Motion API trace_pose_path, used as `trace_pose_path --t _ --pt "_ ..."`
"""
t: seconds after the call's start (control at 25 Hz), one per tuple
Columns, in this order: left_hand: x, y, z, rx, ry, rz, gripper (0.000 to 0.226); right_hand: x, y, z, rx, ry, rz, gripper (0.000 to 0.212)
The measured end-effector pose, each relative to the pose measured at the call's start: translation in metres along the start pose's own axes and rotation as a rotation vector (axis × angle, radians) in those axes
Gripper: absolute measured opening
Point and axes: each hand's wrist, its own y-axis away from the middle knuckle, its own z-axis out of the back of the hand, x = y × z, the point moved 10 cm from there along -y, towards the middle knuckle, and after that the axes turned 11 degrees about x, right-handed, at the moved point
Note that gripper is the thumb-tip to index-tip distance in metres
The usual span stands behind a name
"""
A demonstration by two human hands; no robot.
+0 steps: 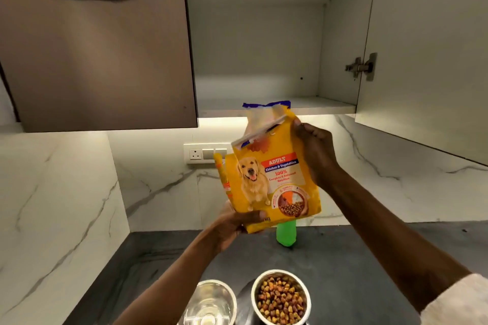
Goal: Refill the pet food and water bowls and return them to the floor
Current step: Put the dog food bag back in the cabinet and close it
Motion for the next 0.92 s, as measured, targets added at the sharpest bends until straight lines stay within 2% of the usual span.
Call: trace_pose_path --t 0.12,0.28,0.48,0.6,0.76,0.92 --pt "-0.053 -0.003 -0.005 -0.065 -0.037 -0.073 0.072 0.041 -0.016 0.016 -0.011 -0.022 0.04 0.023" --pt "-0.122 -0.019 -0.002 -0.161 -0.017 -0.195 0.064 0.078 -0.044 0.023 0.07 -0.016 0.085 0.02" --pt "-0.213 -0.046 0.004 -0.235 -0.073 -0.293 0.058 0.065 -0.05 0.022 0.18 0.166 0.059 0.055" --pt "-0.259 -0.065 0.009 -0.188 -0.198 -0.299 0.06 0.053 -0.063 0.035 0.112 0.142 0.06 0.067" --pt "-0.281 -0.101 0.025 -0.143 -0.248 -0.263 0.052 0.046 -0.105 0.048 0.004 0.149 0.088 0.048" --pt "-0.298 -0.132 0.049 -0.208 -0.398 -0.266 0.068 0.053 -0.152 0.047 -0.052 0.239 0.124 0.036"
